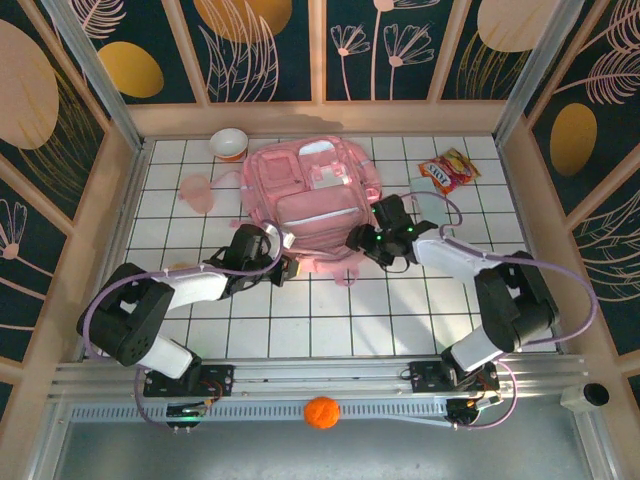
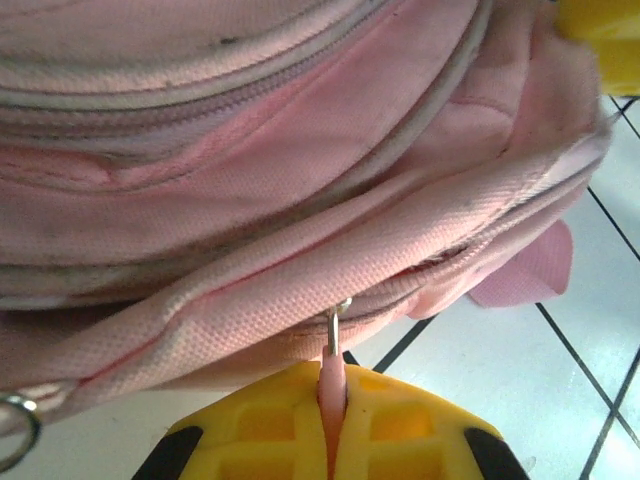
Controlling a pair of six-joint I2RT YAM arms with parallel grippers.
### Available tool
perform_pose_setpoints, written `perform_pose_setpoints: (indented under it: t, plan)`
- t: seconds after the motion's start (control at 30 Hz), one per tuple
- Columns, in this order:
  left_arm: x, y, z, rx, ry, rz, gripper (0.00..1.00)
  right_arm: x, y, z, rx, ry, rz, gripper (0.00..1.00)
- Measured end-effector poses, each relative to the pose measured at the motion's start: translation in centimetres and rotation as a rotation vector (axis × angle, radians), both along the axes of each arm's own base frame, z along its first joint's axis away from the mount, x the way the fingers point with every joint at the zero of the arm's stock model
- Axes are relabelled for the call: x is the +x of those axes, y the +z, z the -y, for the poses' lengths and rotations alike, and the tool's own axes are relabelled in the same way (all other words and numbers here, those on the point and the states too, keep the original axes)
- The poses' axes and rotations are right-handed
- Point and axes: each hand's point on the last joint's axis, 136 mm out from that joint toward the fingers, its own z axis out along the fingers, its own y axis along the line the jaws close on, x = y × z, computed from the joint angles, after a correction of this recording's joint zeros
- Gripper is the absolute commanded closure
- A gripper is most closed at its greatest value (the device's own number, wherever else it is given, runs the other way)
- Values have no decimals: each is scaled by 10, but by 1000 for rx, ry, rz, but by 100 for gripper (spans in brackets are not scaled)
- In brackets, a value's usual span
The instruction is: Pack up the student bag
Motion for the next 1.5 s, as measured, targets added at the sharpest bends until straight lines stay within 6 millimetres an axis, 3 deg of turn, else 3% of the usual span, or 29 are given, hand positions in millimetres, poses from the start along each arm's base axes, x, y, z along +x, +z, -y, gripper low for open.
perform_pose_setpoints:
  t: [0.3,0.47,0.7,0.8,0.93,1.07,1.27,1.37,1.43,1.5]
  plan:
    - [-13,8,13,-54,-100,-12,94,4,-4,-12,39,-83,-23,52]
    - [-15,15,32,-70,-168,-1,92,3,-1,-24,73,-104,-18,53]
    - [-14,23,56,-81,-212,9,86,5,-1,-25,73,-130,-15,52]
    - [-13,24,65,-85,-228,6,74,6,-1,-25,70,-134,-7,50]
    - [-17,32,75,-76,-307,66,54,7,3,-27,72,-111,12,40]
    - [-21,47,68,-61,-368,143,33,8,25,-28,80,-51,86,38]
    - [-10,108,37,-84,-409,382,28,12,91,-19,102,-6,291,38]
    - [-1,132,18,-51,-401,528,27,4,113,-7,108,-10,373,38]
    - [2,135,13,-4,-421,600,26,-2,120,1,108,-13,406,38]
    - [5,126,10,60,-453,627,26,-8,120,7,104,-17,425,39]
